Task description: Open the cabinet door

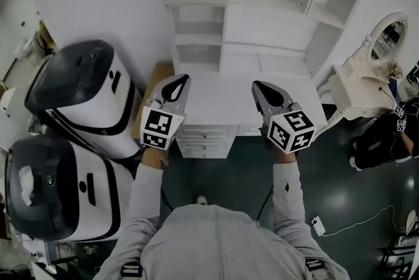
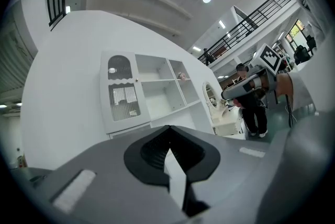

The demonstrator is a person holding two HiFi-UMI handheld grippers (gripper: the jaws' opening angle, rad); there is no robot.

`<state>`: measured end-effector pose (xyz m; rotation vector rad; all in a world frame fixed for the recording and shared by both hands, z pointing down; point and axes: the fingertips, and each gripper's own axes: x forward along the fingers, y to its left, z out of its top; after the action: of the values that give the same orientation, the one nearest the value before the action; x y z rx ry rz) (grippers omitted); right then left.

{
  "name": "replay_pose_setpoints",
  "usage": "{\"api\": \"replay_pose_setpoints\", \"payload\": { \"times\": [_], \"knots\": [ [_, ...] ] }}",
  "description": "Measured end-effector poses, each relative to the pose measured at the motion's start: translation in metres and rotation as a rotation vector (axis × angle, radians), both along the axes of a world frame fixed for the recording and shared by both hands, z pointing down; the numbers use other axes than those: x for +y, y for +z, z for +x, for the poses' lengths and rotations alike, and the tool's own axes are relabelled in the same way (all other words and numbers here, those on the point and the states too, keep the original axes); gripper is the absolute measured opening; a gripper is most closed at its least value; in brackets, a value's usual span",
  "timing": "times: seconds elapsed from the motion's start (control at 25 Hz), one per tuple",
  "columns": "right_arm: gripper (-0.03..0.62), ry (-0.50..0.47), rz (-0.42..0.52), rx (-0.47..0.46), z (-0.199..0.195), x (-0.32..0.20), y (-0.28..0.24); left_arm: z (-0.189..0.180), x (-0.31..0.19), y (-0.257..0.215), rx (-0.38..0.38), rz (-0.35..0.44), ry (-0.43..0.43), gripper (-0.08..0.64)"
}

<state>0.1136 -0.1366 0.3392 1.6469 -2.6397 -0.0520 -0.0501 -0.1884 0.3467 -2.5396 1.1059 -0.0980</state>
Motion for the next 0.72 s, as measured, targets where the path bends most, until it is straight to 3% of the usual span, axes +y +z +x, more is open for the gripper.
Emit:
{"api": "replay_pose_setpoints", "payload": {
  "times": [0.72],
  "knots": [
    [0.002, 0.065, 0.003, 0.031, -0.002, -0.099, -0.003, 0.003, -0.104, 0.007, -0.055, -0.005, 0.054, 0.018]
  ]
}}
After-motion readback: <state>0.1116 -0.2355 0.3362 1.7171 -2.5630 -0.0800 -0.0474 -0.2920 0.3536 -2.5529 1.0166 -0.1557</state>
